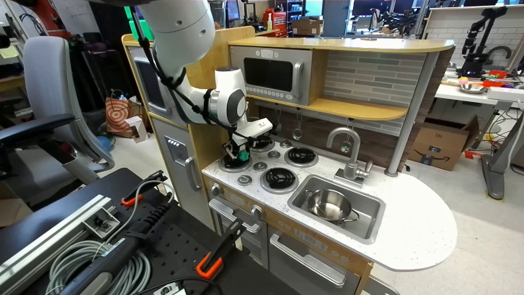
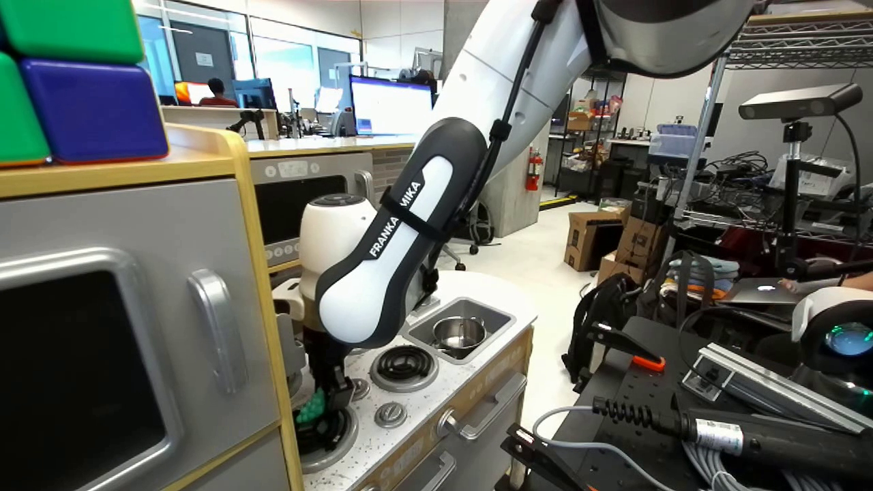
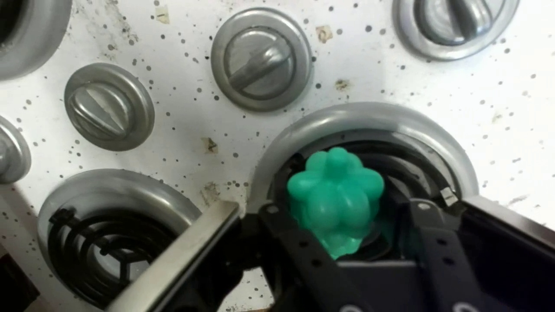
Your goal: Get the green fruit toy from the stove and put it in the pot that is in the sink
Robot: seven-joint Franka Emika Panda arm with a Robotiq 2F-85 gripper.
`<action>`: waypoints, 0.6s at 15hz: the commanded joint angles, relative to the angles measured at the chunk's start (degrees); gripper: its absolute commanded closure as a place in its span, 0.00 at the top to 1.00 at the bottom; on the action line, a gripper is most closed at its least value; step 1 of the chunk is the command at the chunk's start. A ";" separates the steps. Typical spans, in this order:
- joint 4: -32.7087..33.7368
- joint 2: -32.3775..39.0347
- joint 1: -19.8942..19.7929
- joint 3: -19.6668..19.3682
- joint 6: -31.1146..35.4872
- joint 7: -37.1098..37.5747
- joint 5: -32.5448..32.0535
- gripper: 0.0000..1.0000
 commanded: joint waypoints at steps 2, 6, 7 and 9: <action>-13.01 -9.15 -3.39 -0.69 8.46 2.80 0.68 0.24; -23.51 -15.13 -6.34 -5.47 17.00 11.98 1.24 0.24; -25.78 -16.39 -6.99 -7.28 17.89 14.01 0.95 0.24; -28.92 -17.83 -8.94 -10.94 19.47 17.05 0.43 0.24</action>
